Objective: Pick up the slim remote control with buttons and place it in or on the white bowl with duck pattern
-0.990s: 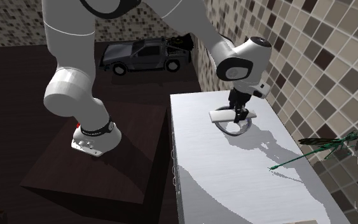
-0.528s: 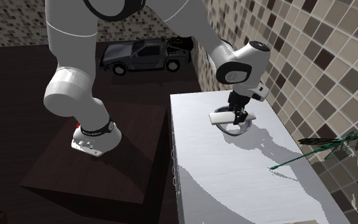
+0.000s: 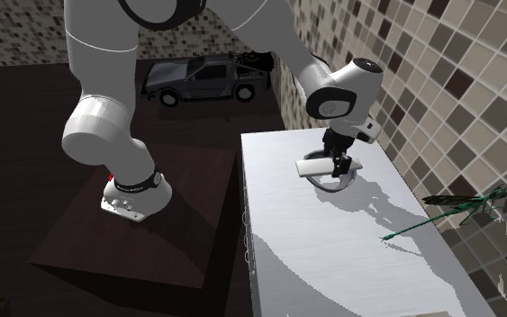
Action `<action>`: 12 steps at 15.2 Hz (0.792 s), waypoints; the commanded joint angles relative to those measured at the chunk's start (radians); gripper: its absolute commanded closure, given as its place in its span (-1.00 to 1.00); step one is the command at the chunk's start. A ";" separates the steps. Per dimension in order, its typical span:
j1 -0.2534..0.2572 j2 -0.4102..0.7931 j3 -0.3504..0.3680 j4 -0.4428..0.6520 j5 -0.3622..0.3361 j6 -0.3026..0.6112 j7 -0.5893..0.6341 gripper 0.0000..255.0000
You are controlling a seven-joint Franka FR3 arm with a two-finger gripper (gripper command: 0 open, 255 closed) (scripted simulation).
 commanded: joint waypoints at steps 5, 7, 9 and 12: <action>0.002 -0.084 -0.002 0.019 -0.004 -0.104 0.003 -1.00; 0.002 -0.084 -0.002 0.019 -0.005 -0.104 0.003 -1.00; 0.002 -0.084 -0.002 0.019 -0.005 -0.104 0.003 -1.00; 0.002 -0.084 -0.002 0.019 -0.005 -0.104 0.003 -1.00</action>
